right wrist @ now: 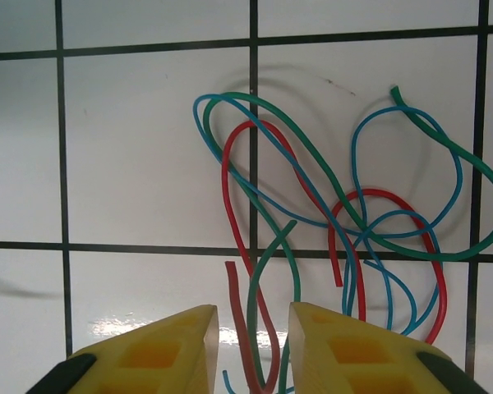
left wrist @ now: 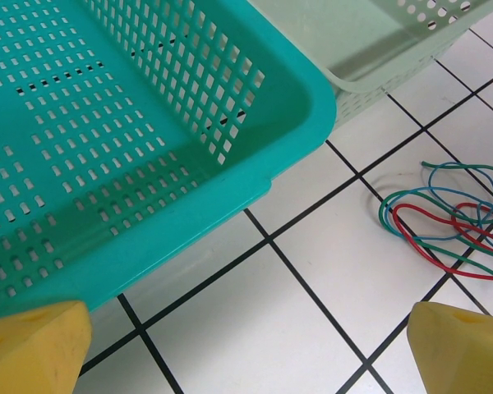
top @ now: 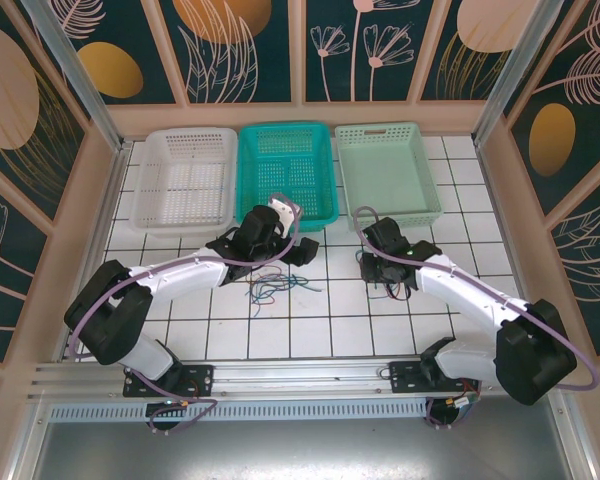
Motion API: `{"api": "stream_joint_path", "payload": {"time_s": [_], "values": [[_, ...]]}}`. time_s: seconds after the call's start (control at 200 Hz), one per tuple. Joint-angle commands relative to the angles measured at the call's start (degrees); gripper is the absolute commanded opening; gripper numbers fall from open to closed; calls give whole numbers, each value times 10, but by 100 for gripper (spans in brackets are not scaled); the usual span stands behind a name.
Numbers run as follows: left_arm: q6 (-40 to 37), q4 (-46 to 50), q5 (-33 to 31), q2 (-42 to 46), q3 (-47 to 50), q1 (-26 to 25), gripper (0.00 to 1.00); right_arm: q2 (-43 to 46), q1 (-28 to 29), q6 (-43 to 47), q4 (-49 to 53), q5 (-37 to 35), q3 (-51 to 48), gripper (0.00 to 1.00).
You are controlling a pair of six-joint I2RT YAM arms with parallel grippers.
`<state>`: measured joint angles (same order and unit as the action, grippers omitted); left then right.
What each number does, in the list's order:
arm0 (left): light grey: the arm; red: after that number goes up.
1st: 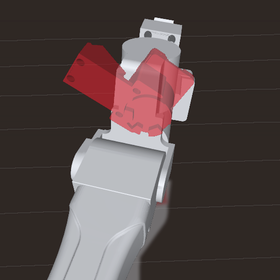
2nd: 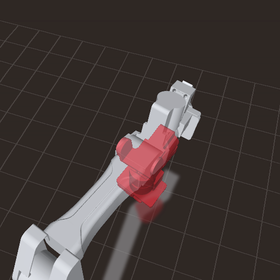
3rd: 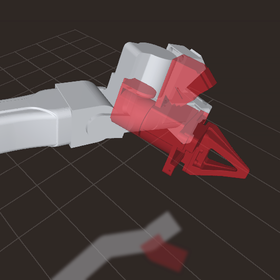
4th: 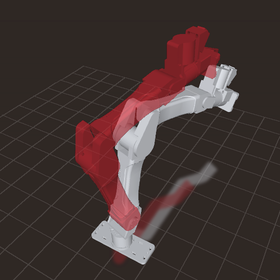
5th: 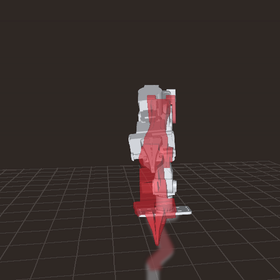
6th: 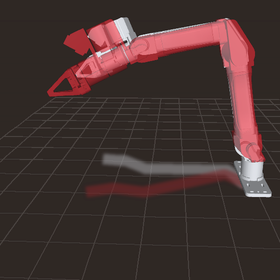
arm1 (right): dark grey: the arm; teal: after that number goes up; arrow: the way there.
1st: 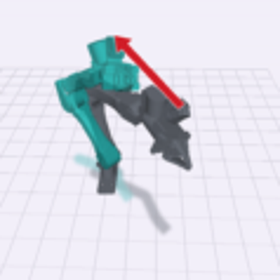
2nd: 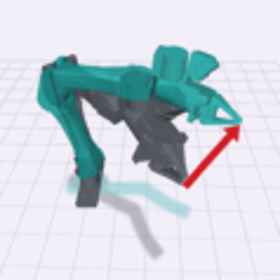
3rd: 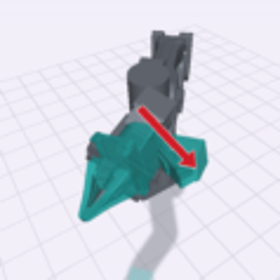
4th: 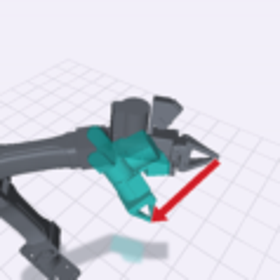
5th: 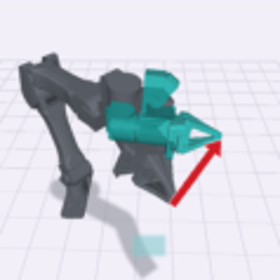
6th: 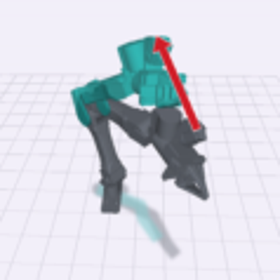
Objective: Untangle the cables
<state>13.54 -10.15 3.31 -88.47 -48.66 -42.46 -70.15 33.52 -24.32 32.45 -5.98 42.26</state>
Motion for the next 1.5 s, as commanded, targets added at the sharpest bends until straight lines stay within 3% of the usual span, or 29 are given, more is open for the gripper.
{"api": "stream_joint_path", "payload": {"time_s": [0.0,0.1,0.205,0.385,0.49,0.581,0.866,1.006,1.131,1.211,1.326,1.491], "values": [[-5,-9,-6,6,-11,-3,98,-10,-2,5,5,5,-9,27],[-5,-8,-12,9,-13,-3,98,-27,-3,9,2,10,-7,17],[-4,-12,-16,18,-14,-3,99,-13,0,6,12,-13,4,0],[-53,-5,-45,24,-26,-38,99,86,0,15,-1,-15,17,0],[-100,5,-56,9,-49,-71,98,140,1,47,-43,64,18,0],[-114,-27,-22,6,-42,-79,99,171,0,61,-64,116,19,0],[-135,-104,88,-7,-32,-82,95,156,-7,77,-28,175,46,0],[-150,-109,101,-17,-32,-86,94,152,-19,69,-34,207,47,0],[-153,-104,92,-33,-33,-87,91,153,-74,67,-34,258,47,0],[-146,-90,100,-54,-46,-87,84,157,-99,64,-41,290,44,0],[-120,-107,104,-76,-48,-87,76,165,-113,60,-51,311,38,0],[-106,-136,96,-91,-44,-87,75,170,-115,65,-53,347,38,0]]}}
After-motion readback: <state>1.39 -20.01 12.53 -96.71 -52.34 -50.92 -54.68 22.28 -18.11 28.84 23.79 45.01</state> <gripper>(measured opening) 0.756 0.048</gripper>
